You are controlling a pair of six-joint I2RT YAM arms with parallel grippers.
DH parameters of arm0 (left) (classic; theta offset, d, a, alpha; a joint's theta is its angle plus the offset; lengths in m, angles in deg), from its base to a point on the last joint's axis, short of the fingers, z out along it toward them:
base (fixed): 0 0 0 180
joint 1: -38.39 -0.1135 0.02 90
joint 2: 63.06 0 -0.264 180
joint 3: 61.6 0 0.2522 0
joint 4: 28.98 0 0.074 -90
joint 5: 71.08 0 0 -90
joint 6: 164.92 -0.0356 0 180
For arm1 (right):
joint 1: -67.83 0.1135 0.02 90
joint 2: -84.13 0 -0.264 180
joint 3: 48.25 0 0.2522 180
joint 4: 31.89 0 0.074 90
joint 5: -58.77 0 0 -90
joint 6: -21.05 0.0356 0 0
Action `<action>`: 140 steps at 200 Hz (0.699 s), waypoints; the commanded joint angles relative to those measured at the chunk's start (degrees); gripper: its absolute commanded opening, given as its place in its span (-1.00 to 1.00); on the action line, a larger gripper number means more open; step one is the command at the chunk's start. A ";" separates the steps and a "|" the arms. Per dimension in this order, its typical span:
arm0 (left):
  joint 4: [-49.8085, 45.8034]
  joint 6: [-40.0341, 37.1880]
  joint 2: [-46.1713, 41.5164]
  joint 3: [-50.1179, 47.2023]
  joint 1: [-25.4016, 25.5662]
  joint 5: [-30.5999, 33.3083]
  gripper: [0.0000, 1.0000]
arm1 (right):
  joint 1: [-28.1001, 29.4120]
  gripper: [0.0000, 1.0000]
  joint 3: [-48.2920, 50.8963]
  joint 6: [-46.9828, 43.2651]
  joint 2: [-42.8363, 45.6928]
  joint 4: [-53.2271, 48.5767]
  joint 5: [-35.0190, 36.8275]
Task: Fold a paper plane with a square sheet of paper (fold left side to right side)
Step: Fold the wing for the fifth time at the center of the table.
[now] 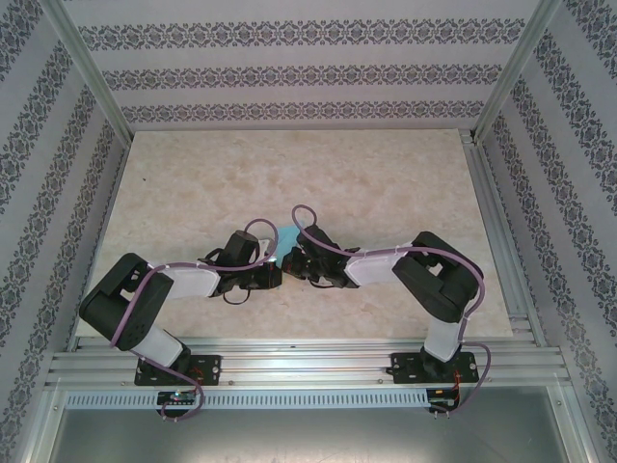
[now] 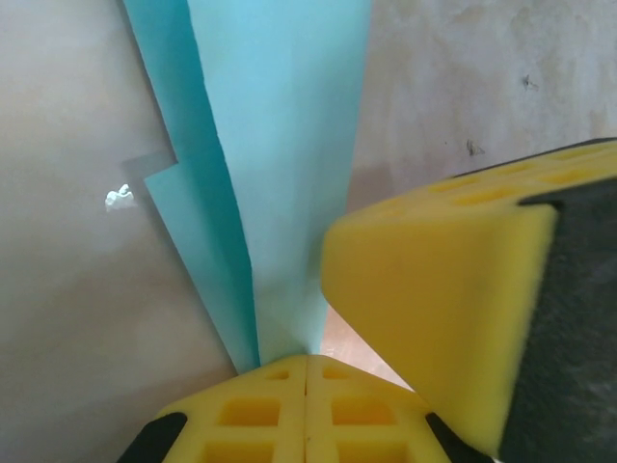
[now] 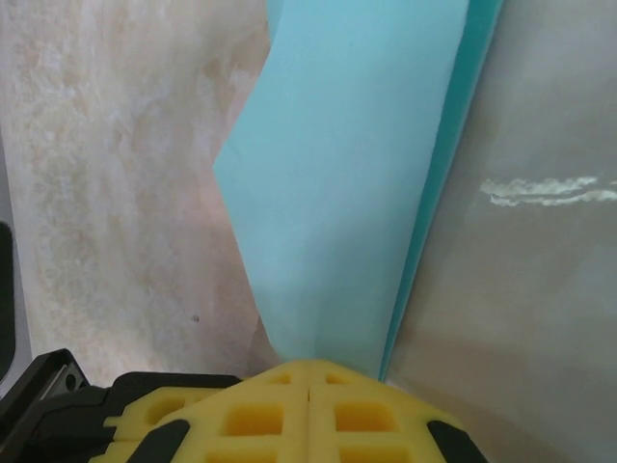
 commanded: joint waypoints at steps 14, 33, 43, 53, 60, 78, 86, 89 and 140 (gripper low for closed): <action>-6.36 -2.16 4.29 -1.44 1.38 7.45 -0.90 | 0.63 -1.00 -0.33 1.90 -2.82 2.65 0.69; -6.59 -2.29 4.38 -1.48 1.43 7.60 -0.91 | 0.56 -0.99 -0.80 1.77 -3.89 2.09 1.12; -6.67 -2.37 4.41 -1.42 1.44 7.73 -0.91 | 0.55 -1.00 -1.37 1.10 -4.47 1.10 1.57; -6.83 -2.46 4.37 -1.40 1.51 7.86 -0.91 | 0.42 -1.00 -2.13 -0.18 -4.83 -0.82 2.35; -6.97 -2.55 4.35 -1.47 1.53 7.93 -0.91 | 0.31 -1.00 -2.83 -1.56 -4.92 -2.46 3.26; -7.23 -2.71 4.33 -1.65 1.52 8.29 -0.92 | 0.06 -0.99 -5.31 -6.28 -4.91 -7.76 6.44; -7.21 -2.77 4.47 -1.77 1.56 8.29 -0.92 | -0.01 -0.99 -6.29 -7.91 -4.97 -9.41 7.60; -7.24 -2.81 4.46 -1.85 1.51 8.39 -0.92 | -0.01 -0.98 -6.65 -8.60 -5.08 -9.89 7.99; -7.07 -2.99 4.85 -2.65 1.59 8.45 -0.93 | -1.80 -0.97 -10.04 -15.16 -7.95 -13.04 11.39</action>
